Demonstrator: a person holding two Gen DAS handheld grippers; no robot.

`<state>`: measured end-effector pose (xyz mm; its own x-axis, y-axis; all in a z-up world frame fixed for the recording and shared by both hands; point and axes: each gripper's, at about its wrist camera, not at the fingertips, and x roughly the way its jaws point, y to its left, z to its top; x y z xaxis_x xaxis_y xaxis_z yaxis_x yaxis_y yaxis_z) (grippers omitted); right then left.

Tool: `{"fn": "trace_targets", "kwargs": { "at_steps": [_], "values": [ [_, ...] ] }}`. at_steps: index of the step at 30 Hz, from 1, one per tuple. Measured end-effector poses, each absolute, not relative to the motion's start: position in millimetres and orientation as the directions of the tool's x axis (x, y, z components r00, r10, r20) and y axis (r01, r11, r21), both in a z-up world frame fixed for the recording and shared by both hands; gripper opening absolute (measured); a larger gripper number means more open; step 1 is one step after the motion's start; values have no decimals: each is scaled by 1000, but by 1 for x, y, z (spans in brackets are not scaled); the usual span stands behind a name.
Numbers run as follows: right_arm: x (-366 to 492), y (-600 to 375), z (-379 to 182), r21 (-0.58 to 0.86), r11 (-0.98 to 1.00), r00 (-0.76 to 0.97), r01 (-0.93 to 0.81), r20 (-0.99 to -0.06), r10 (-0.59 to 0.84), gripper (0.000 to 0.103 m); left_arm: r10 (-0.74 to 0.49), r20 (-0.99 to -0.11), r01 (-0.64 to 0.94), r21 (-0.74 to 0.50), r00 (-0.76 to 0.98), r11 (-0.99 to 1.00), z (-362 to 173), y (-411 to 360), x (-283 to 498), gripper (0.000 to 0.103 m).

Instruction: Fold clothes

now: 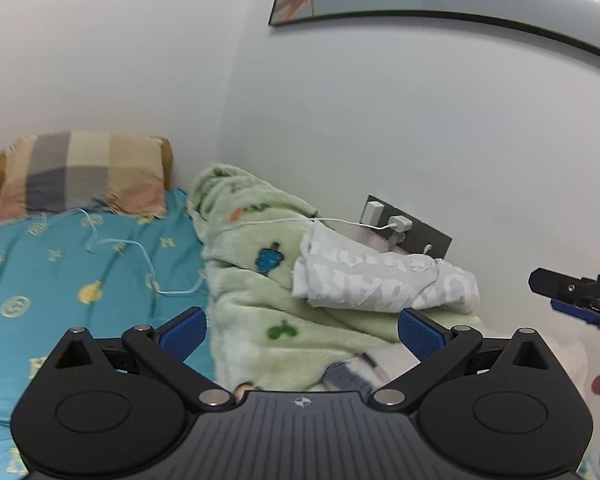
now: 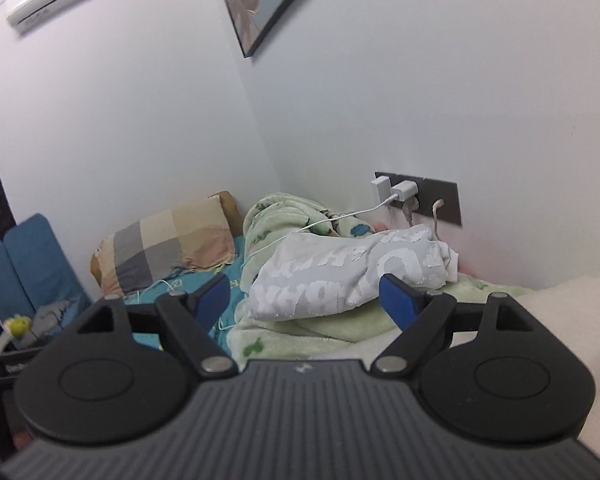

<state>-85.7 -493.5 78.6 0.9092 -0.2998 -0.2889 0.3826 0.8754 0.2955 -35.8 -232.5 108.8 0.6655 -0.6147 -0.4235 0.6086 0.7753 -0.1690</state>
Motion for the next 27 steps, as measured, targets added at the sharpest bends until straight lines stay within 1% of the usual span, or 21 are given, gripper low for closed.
{"fn": "trace_targets", "kwargs": {
  "at_steps": [5,11,20,25,27],
  "values": [
    [-112,-460,80,241,893,911,381,-263,-318,83,-565,-355,578,-82,745,812,119,-204,-87,103],
    [-137,-428,81,209,893,901,399,-269,-339,83,-574,-317,588,-61,754,806,127,-179,-133,103],
    [-153,-396,95,127,918,904,375,-267,-333,83,-562,-334,586,-33,757,809,130,-169,-160,103],
    [-158,-393,103,102,920,904,378,-254,-343,83,-560,-324,586,-21,762,810,130,-170,-162,103],
    [-157,-394,101,94,917,898,388,-262,-353,83,-562,-329,588,-23,759,808,128,-170,-160,103]
  ]
}}
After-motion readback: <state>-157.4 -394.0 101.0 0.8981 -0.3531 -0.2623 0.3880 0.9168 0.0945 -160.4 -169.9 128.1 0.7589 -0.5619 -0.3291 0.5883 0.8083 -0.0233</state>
